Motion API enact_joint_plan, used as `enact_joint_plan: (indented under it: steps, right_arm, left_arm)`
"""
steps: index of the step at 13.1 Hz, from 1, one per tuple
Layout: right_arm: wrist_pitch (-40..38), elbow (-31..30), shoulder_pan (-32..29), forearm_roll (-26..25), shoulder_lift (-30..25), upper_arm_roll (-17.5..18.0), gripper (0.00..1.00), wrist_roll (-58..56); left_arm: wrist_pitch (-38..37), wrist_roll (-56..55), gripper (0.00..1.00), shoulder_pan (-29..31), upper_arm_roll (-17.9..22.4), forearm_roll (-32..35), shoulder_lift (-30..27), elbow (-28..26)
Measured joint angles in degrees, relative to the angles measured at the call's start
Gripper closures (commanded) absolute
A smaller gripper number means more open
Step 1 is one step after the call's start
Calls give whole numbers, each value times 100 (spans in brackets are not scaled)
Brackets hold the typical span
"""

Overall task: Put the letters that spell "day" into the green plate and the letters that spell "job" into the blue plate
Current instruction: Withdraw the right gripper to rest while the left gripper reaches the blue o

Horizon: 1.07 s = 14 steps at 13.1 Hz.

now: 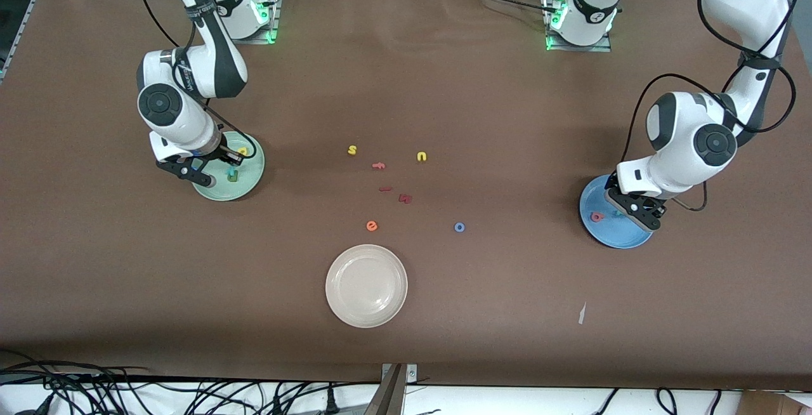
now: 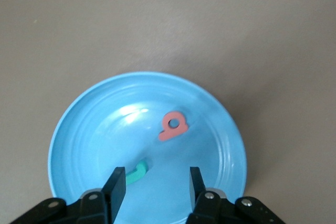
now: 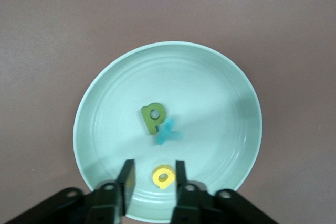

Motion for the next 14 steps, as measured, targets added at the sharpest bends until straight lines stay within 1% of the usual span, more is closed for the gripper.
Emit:
enact_joint_plan:
  steps: [2,3,4,6,8,10,12,14]
  right_arm:
    - [11,92,37,1,-46,46,0,-3]
    - [-47,216,52,1,-97,67,0,-13]
    - [-308,452,63,1,-146,79,0,-71]
    - [-1356,1238,96,0,-222,107,0,-463]
    - [-2385,2142,114,14,-244,154,0,-1007]
    - [-2754,2688,115,74,-261,152,0,-1502]
    - [-3230,3086,112,215,-351,16,0,-1983]
    - [-3982,3591,102,300,-554,-274,0,-2381]
  left_arm:
    - [12,-53,34,-283,-54,-25,-2,57]
    - [15,-253,30,-532,-65,-138,2,99]
    - [16,-543,30,-839,-74,-380,17,143]
    - [36,-1357,30,-1497,-93,-677,117,283]
    - [45,-2390,30,-2042,-98,-720,364,583]
    - [64,-3365,30,-2410,-98,-721,746,988]
    - [90,-4253,30,-2810,-78,-721,1170,1518]
    - [93,-4701,31,-3130,13,-721,1482,2003]
